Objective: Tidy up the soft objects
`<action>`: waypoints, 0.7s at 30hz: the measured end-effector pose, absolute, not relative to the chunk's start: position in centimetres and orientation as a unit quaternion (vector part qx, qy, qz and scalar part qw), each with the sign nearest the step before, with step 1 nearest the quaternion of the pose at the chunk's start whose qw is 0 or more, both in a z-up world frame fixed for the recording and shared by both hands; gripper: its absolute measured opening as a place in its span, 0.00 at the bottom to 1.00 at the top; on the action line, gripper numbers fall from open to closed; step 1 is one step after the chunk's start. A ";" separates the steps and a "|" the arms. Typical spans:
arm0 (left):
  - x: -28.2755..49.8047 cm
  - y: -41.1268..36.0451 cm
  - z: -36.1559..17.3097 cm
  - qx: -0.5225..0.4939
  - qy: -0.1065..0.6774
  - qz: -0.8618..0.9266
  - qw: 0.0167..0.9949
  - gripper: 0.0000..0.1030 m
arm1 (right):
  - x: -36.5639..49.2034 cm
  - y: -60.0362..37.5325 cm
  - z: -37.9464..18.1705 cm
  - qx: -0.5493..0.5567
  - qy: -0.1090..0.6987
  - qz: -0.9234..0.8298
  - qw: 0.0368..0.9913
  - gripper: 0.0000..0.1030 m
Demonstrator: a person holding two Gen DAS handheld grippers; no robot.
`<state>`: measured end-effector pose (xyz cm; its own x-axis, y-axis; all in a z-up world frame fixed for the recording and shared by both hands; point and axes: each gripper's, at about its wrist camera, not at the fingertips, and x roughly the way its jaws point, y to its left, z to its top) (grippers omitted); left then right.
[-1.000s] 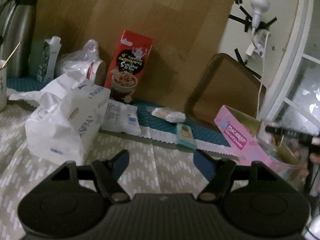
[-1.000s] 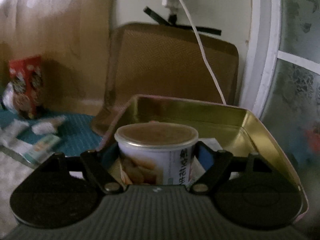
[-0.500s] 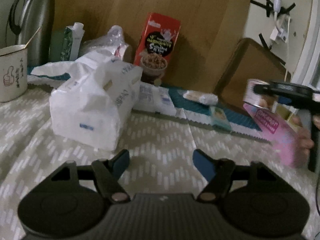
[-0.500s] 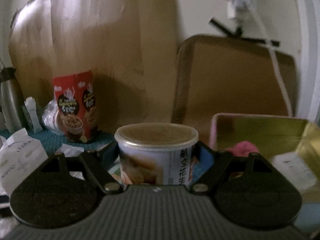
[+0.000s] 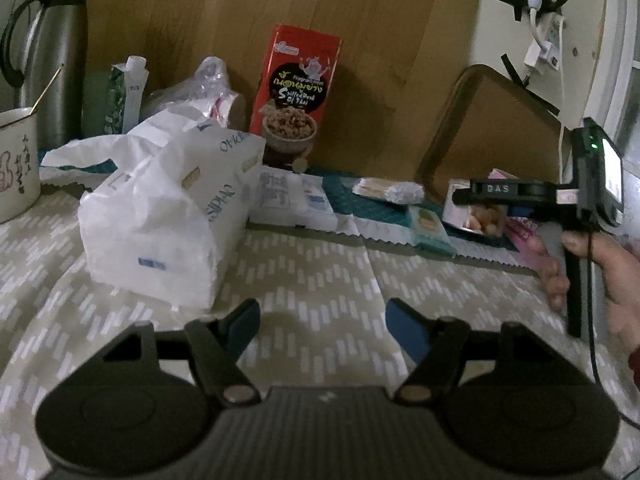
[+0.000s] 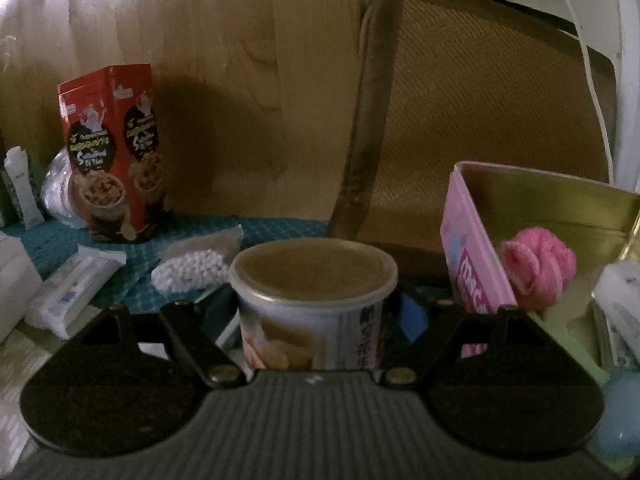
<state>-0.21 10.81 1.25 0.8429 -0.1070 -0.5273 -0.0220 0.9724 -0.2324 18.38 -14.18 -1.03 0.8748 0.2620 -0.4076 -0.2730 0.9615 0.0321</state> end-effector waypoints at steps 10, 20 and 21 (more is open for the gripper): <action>-0.3 11.1 1.3 -0.123 0.279 -0.023 0.952 0.71 | 17.3 -14.2 -2.2 -0.021 0.201 0.138 0.970 0.82; -0.5 11.4 1.3 -0.129 0.280 -0.020 0.951 0.72 | 11.1 -14.0 -2.5 -0.030 0.198 0.174 0.964 0.82; -0.5 11.3 1.4 -0.129 0.279 -0.019 0.951 0.72 | 10.8 -13.9 -2.5 -0.031 0.198 0.179 0.963 0.82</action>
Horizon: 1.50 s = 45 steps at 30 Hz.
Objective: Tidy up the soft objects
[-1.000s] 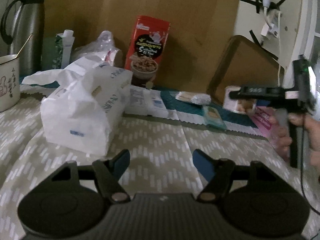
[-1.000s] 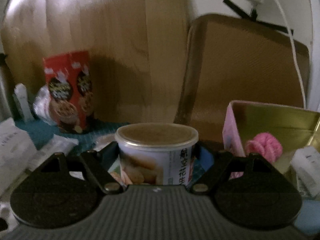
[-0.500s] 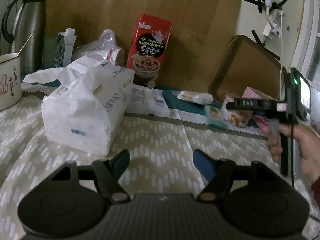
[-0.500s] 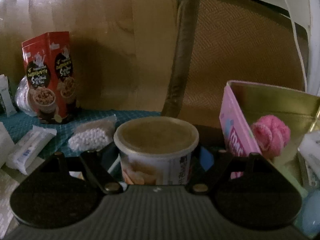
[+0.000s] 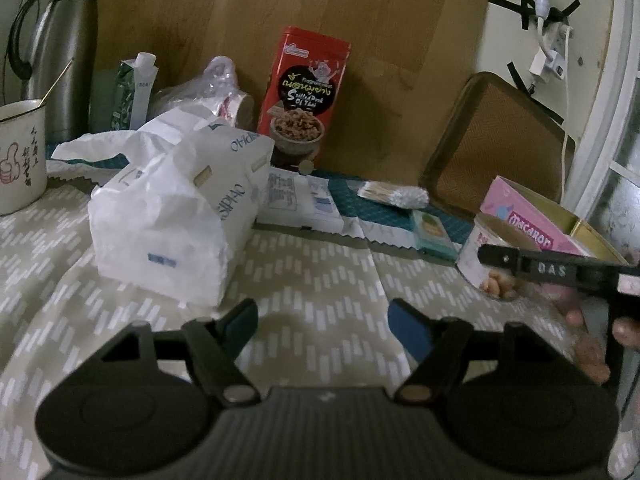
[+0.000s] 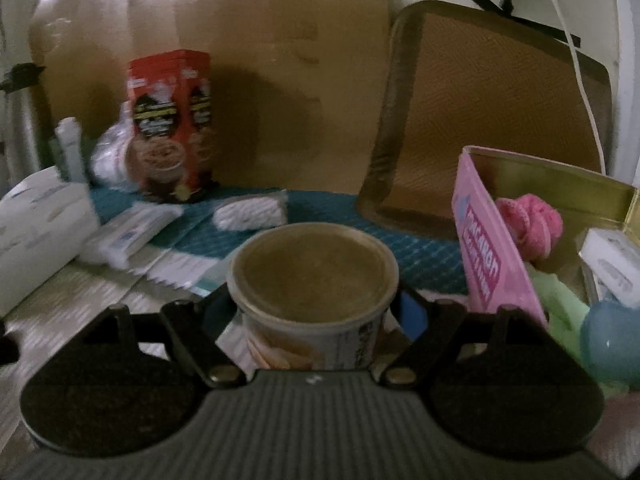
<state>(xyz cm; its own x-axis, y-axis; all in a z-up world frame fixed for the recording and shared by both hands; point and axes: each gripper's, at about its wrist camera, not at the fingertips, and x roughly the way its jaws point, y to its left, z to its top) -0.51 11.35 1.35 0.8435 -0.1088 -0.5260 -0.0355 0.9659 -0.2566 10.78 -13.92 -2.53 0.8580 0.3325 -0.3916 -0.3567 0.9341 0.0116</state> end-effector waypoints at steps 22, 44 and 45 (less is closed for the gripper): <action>-2.0 12.4 2.1 -0.162 0.223 -0.042 0.960 0.80 | 13.0 -5.0 5.1 -0.096 0.182 0.226 0.952 0.93; -0.9 15.5 1.0 -0.277 0.285 -0.138 0.907 0.52 | 3.9 -2.6 -3.0 -0.239 0.244 0.331 0.880 0.49; -1.0 14.9 0.9 -0.283 0.301 -0.157 0.897 0.52 | 1.2 -3.7 -3.6 -0.229 0.222 0.335 0.886 0.49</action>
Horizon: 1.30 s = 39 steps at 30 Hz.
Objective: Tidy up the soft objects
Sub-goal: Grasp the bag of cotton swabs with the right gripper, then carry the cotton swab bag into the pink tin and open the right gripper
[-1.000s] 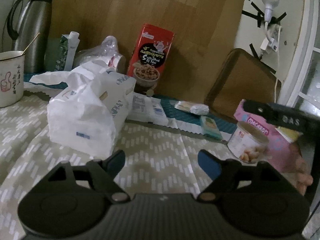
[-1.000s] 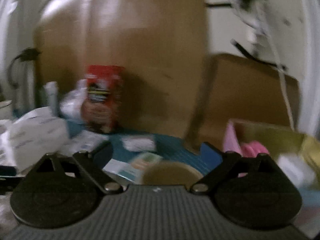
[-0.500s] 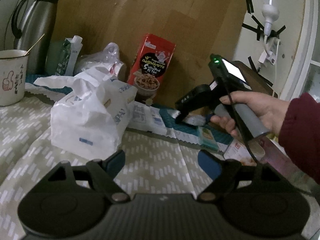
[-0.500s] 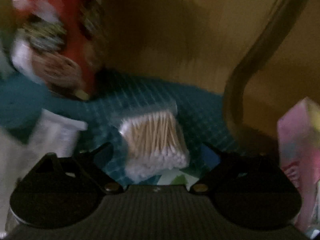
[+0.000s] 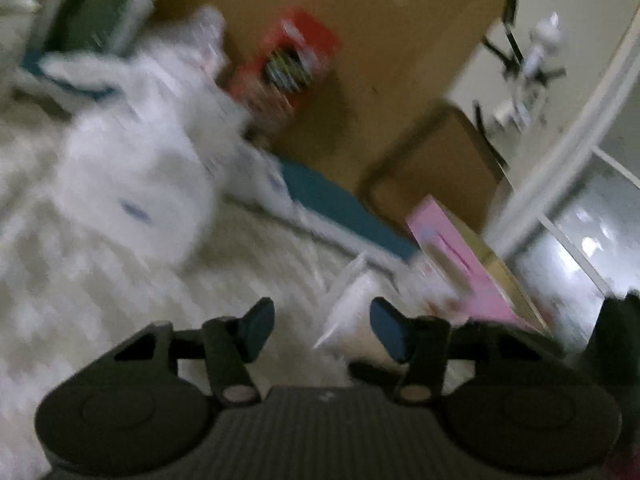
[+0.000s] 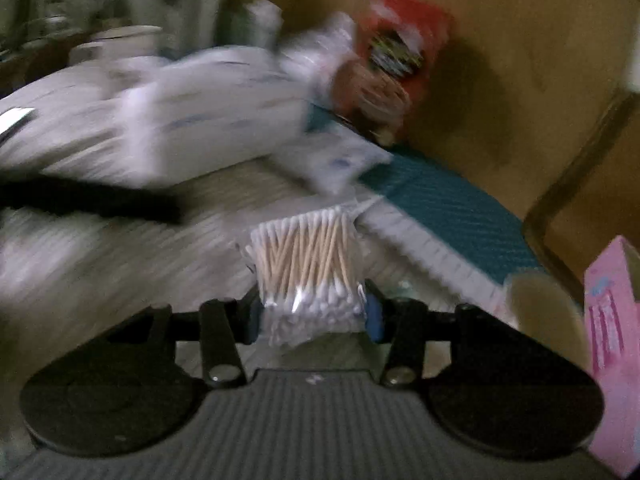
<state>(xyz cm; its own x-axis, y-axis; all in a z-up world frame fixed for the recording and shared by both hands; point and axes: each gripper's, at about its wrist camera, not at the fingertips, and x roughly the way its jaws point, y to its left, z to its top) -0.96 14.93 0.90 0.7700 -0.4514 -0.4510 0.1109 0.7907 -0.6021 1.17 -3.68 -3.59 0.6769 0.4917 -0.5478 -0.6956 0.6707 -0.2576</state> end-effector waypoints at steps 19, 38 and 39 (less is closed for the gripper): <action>1.0 0.5 0.6 -0.233 0.413 -0.262 0.840 0.35 | -6.5 -16.3 -6.4 -0.067 0.207 0.300 0.929 0.69; 14.0 -17.4 8.4 -0.084 0.309 -0.242 0.916 0.58 | 3.0 -28.8 -1.9 0.030 0.060 0.098 0.993 0.56; 14.1 -17.7 8.0 -0.071 0.309 -0.228 0.920 0.58 | 4.4 -28.7 -2.0 0.028 0.062 0.086 0.994 0.63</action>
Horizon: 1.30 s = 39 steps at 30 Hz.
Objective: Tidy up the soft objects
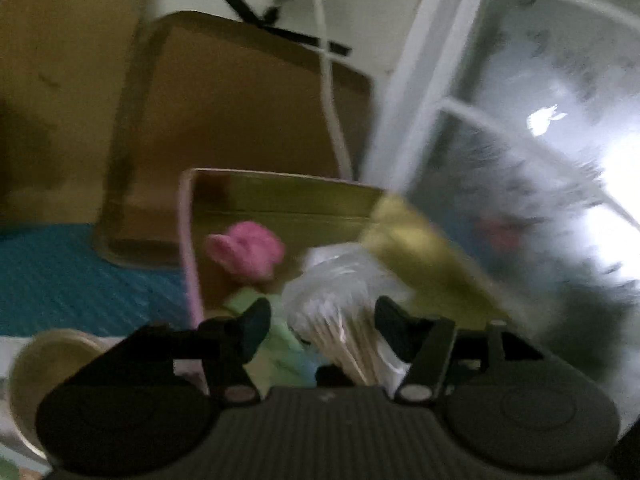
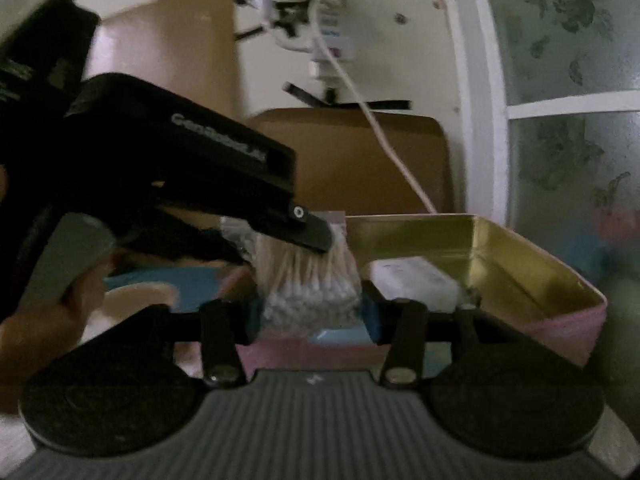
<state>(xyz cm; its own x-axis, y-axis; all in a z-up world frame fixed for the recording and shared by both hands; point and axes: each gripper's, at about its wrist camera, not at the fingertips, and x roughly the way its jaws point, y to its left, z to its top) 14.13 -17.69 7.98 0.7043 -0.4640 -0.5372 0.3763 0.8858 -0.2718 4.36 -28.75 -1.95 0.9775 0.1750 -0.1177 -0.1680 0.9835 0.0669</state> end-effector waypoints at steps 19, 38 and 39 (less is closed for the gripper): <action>6.7 -13.5 8.9 -0.029 0.250 -0.224 0.942 0.68 | 0.3 -28.1 -2.9 0.049 0.047 0.021 0.997 0.64; 1.5 -8.7 6.3 0.004 0.291 -0.172 0.941 0.71 | -4.0 -30.4 -3.9 0.160 0.100 0.025 0.982 0.57; 1.4 -8.4 6.2 0.006 0.291 -0.167 0.942 0.71 | -4.0 -30.0 -3.9 0.155 0.101 0.028 0.982 0.57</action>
